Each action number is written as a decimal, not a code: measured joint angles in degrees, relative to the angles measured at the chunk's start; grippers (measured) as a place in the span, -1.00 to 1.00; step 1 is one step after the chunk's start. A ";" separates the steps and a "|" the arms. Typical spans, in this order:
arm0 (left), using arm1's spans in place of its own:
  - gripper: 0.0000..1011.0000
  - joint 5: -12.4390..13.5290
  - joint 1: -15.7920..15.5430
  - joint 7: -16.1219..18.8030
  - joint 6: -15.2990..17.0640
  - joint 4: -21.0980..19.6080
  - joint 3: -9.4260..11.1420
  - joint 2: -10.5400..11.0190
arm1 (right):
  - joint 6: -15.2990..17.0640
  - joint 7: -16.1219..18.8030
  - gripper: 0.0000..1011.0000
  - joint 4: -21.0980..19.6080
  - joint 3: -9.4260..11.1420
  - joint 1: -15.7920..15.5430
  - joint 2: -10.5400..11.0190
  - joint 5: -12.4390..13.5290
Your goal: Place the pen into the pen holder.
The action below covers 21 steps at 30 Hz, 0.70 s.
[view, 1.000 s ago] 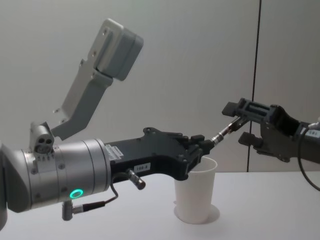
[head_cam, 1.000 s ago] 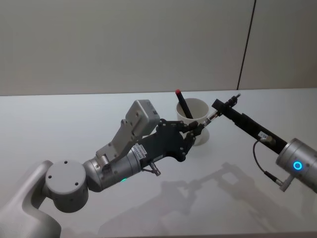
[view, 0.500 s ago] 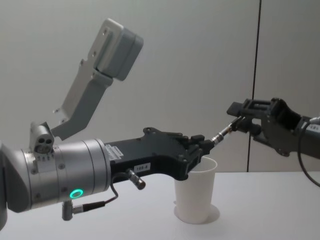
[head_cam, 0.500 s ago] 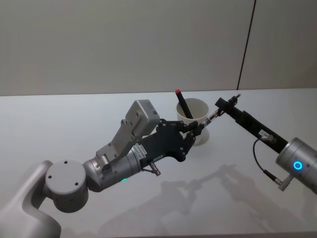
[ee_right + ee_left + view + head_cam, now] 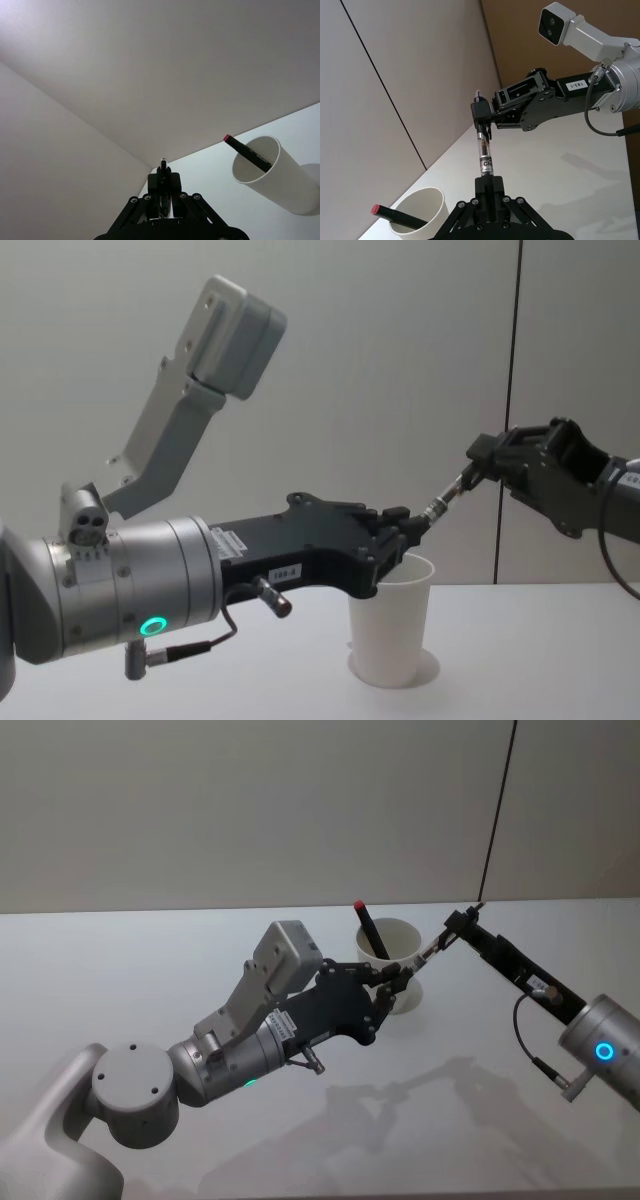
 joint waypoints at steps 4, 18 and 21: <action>-0.66 0.13 0.00 0.00 0.03 0.00 -0.01 0.02 | -0.70 -0.26 -0.74 -0.21 -0.06 -0.04 0.10 0.34; 0.19 0.13 0.00 0.00 0.04 0.01 0.00 0.01 | -2.64 0.33 -0.74 -0.26 -0.72 0.32 0.54 -1.95; 0.38 0.13 0.00 0.00 0.04 0.01 -0.01 0.01 | -3.33 1.02 -0.74 0.20 -0.88 0.85 0.70 -3.66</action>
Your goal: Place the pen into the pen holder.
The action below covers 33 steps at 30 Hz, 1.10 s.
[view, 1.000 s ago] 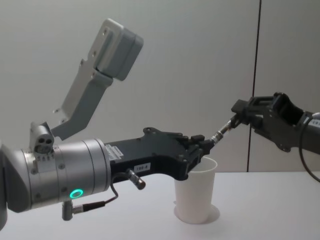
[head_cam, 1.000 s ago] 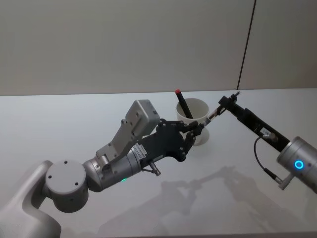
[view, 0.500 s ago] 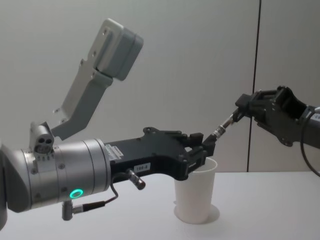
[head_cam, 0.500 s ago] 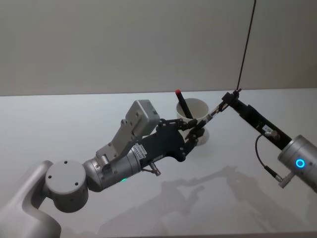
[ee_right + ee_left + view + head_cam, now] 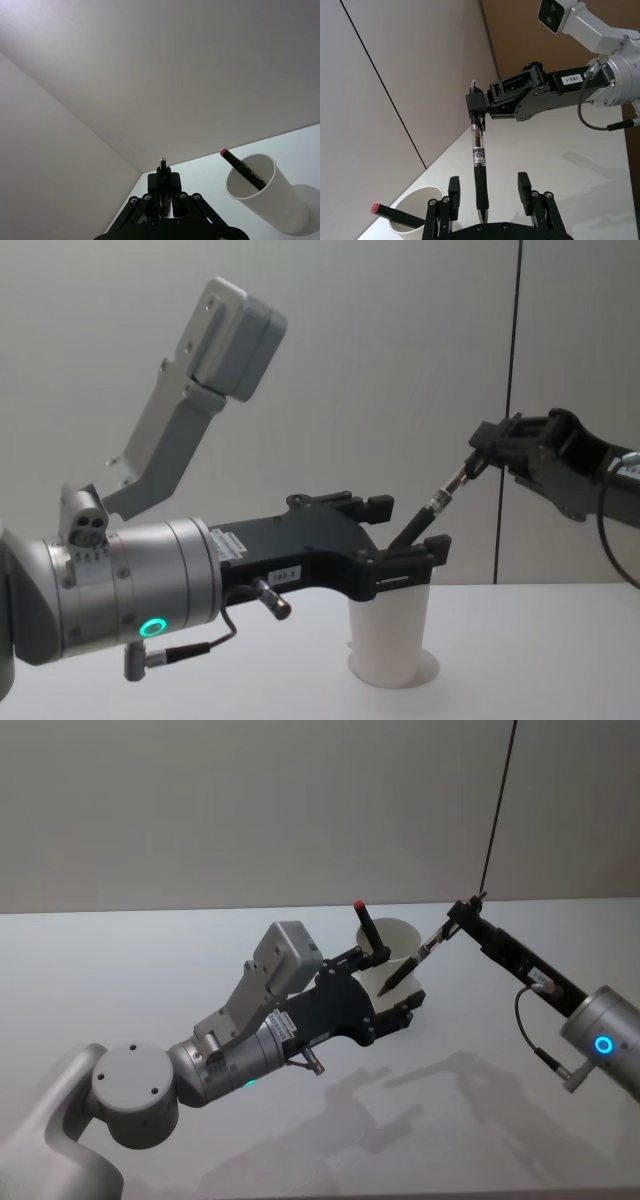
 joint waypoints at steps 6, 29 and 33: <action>0.75 0.00 0.00 0.00 0.00 0.00 0.00 0.00 | -1.37 1.64 -0.74 1.63 -0.17 1.79 0.34 -4.17; 0.99 0.00 0.00 -0.01 -0.01 0.00 0.00 0.00 | -8.32 14.36 -0.74 15.24 0.42 15.35 0.89 -20.39; 0.99 0.00 0.00 -0.01 -0.01 0.00 0.00 0.00 | -9.23 16.17 -0.74 18.39 0.21 17.90 0.63 -22.82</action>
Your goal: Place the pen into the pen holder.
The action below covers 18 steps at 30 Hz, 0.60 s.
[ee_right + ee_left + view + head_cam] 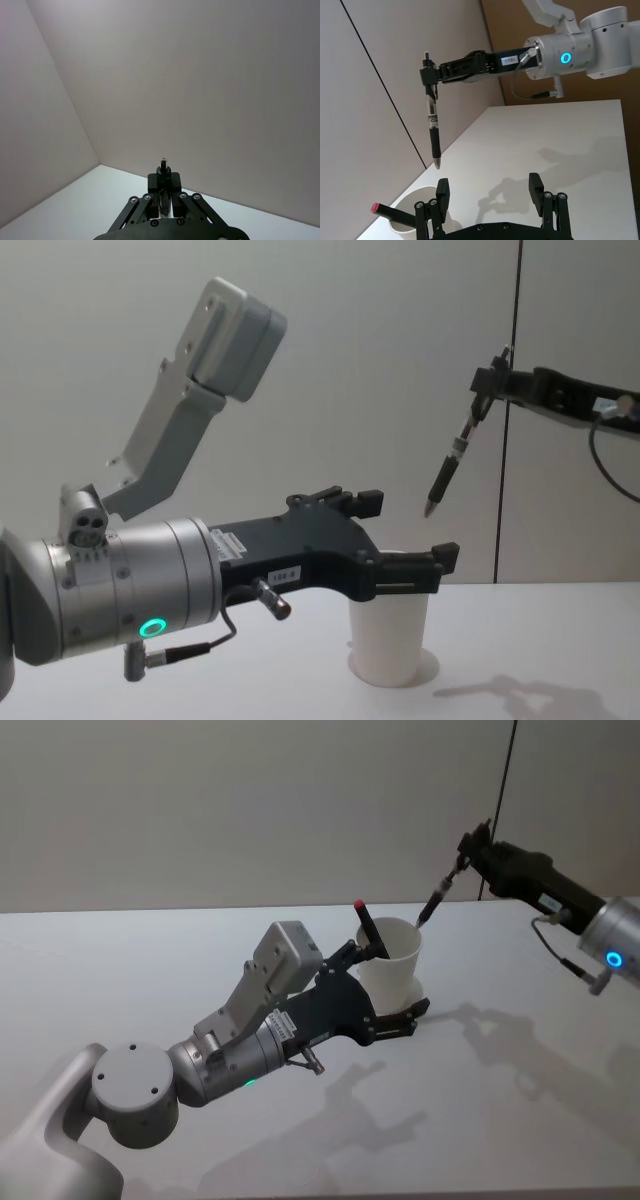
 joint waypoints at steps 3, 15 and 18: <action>0.99 0.00 0.00 0.00 0.00 0.00 0.00 0.00 | -0.88 1.53 -0.74 2.52 -0.27 1.84 -0.27 -1.90; 0.99 0.00 0.00 0.00 0.00 0.00 0.00 0.00 | -3.71 6.14 -0.74 12.97 -1.98 7.95 -1.67 -7.65; 0.99 0.00 0.00 0.00 0.00 0.00 0.00 0.00 | -4.31 6.87 -0.74 15.37 -2.48 9.12 -2.08 -8.44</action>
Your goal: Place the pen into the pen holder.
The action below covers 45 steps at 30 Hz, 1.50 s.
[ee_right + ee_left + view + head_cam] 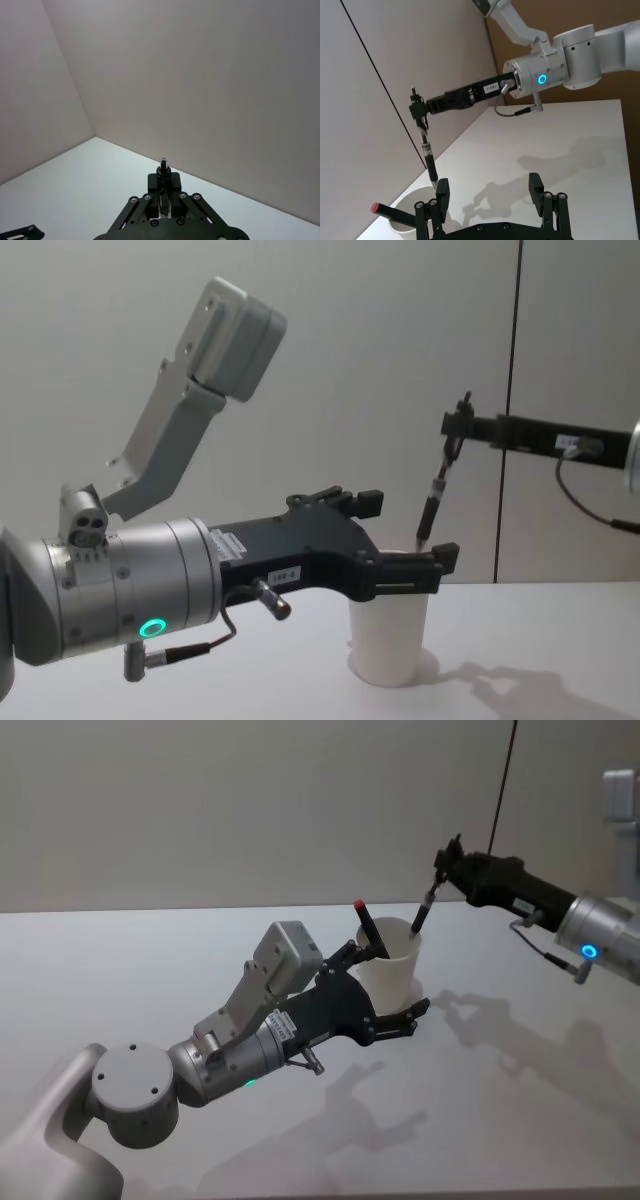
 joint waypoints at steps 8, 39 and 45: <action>0.99 0.00 0.00 0.00 0.00 0.00 0.00 0.00 | -2.01 1.23 -0.74 6.45 -1.34 2.86 -1.30 -1.29; 0.99 0.00 0.00 0.00 0.00 0.00 0.00 0.00 | -10.10 0.80 -0.25 24.74 -4.59 10.77 -5.73 -0.91; 0.99 0.00 0.00 0.00 0.00 0.00 0.00 0.00 | -10.48 0.89 0.15 25.43 -4.61 11.06 -5.89 -0.76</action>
